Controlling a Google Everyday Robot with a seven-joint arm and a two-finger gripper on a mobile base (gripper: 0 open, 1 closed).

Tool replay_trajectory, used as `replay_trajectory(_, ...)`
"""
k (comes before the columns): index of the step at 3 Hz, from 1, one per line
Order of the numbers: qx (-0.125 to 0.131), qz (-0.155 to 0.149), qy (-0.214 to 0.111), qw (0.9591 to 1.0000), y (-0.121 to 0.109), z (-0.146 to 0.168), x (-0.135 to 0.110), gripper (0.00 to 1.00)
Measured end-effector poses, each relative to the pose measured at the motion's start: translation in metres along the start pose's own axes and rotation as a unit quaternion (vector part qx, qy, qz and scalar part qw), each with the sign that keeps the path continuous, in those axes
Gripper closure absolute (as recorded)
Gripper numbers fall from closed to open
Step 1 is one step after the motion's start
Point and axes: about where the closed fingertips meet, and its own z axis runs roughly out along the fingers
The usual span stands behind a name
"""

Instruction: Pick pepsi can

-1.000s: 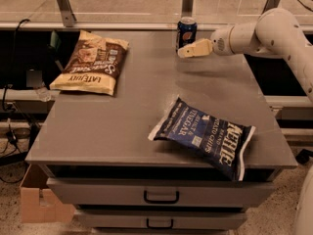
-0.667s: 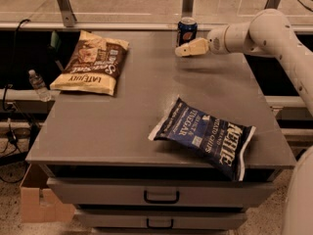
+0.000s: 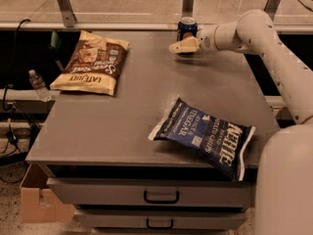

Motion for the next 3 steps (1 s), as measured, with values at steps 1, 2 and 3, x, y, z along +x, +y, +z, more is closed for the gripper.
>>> replay_trajectory(1, -0.021, 0.004, -0.005, 0.9998, 0.007, 0.006, -0.004, 0.41)
replay_trajectory(2, -0.042, 0.011, -0.008, 0.999, 0.018, 0.003, -0.006, 0.64)
replay_trajectory(3, -0.079, 0.008, -0.016, 0.9967, 0.04, -0.011, -0.014, 0.87)
